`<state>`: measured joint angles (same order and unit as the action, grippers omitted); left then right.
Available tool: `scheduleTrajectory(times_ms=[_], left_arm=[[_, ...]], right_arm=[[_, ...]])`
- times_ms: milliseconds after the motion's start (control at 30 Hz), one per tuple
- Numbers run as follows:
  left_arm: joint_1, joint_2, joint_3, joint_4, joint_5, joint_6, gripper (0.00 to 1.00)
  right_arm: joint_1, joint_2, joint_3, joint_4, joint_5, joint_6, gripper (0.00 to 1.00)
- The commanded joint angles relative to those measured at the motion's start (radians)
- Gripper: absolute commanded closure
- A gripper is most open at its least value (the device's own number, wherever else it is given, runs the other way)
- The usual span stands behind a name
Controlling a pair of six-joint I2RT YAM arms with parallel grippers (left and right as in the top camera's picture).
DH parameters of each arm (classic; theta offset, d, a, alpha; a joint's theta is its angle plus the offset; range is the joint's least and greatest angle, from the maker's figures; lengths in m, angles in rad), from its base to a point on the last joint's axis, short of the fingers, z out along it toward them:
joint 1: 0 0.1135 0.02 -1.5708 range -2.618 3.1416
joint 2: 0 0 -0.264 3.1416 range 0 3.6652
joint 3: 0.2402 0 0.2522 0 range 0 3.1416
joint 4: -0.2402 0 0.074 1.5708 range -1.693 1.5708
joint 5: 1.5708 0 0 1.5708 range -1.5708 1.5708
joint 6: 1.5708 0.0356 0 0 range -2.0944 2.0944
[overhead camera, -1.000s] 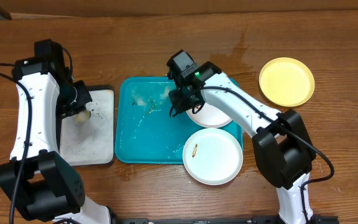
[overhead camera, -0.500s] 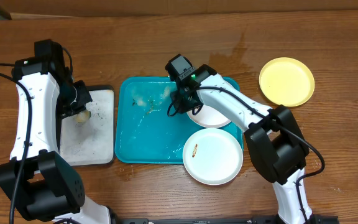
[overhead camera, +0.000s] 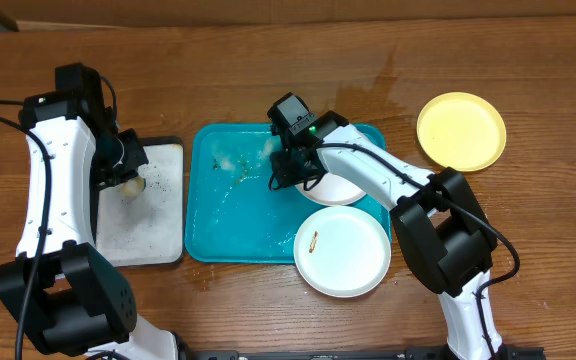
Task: Clean dirty plates on tray and stack at the side
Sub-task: 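Move the right gripper to the upper white plate and grip its rim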
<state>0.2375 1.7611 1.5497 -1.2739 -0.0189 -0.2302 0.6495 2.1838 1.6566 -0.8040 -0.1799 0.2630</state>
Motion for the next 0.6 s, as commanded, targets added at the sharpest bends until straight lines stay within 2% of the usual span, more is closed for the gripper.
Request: scheduleTrajectory(times_ms=[0,133,267,433,567], left_arm=[[-0.002,-0.016,-0.003,0.003,0.012,0.029,0.96],[-0.002,-0.016,-0.003,0.003,0.012,0.029,0.96],[-0.002,-0.016,-0.003,0.003,0.012,0.029,0.96],[-0.002,-0.016,-0.003,0.003,0.010,0.029,0.96],[-0.002,-0.016,-0.003,0.004,0.008,0.044,0.96]], right_arm=[[0.005,0.003,-0.003,0.042,-0.180,0.011,0.67],[0.005,0.003,-0.003,0.075,-0.248,0.007,0.66],[-0.011,0.001,0.039,0.058,-0.248,-0.087,0.64],[-0.088,-0.024,0.180,-0.135,-0.085,-0.114,0.63],[-0.174,-0.032,0.226,-0.277,0.052,-0.102,0.62]])
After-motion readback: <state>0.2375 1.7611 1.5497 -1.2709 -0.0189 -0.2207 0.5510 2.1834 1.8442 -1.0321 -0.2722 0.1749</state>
